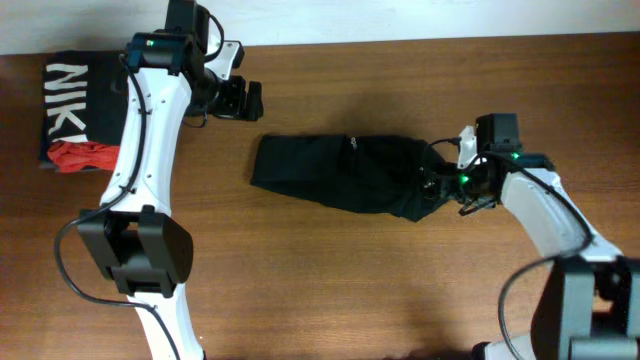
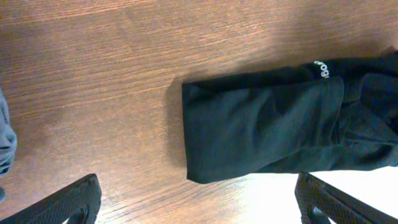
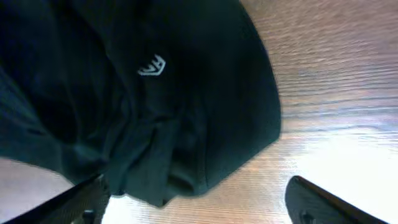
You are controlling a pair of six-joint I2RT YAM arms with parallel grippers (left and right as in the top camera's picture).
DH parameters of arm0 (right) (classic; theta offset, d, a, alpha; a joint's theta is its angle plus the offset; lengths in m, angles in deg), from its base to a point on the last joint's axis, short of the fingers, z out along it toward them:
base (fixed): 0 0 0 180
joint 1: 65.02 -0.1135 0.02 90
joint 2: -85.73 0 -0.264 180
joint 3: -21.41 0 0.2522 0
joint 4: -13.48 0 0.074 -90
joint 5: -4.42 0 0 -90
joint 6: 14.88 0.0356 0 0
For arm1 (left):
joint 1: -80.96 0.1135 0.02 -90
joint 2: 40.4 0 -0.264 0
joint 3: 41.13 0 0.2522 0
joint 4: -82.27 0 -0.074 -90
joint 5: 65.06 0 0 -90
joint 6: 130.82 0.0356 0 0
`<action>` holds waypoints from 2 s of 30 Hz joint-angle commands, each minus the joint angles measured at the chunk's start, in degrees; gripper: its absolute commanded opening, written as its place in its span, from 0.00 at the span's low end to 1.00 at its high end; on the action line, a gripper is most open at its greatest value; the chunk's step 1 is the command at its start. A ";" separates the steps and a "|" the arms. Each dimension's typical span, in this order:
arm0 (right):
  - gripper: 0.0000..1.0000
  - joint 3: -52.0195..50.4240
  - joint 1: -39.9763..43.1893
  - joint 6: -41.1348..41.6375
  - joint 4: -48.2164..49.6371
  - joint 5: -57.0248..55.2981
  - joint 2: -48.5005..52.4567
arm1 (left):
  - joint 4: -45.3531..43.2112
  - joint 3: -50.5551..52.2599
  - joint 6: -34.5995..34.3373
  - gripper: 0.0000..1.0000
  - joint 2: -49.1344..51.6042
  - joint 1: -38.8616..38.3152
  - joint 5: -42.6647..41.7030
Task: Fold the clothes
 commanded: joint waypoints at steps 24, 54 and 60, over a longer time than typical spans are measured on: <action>0.04 5.07 8.33 4.76 -0.59 11.96 3.82 | 3.19 -0.46 0.96 0.99 -1.25 -0.02 0.66; 0.09 14.03 -24.28 1.68 12.85 11.67 10.49 | 3.10 -0.46 1.40 0.99 -1.25 -0.02 0.63; 0.40 14.23 -28.20 2.56 18.43 11.96 14.64 | 2.95 -0.42 1.40 0.99 -1.22 -0.02 0.66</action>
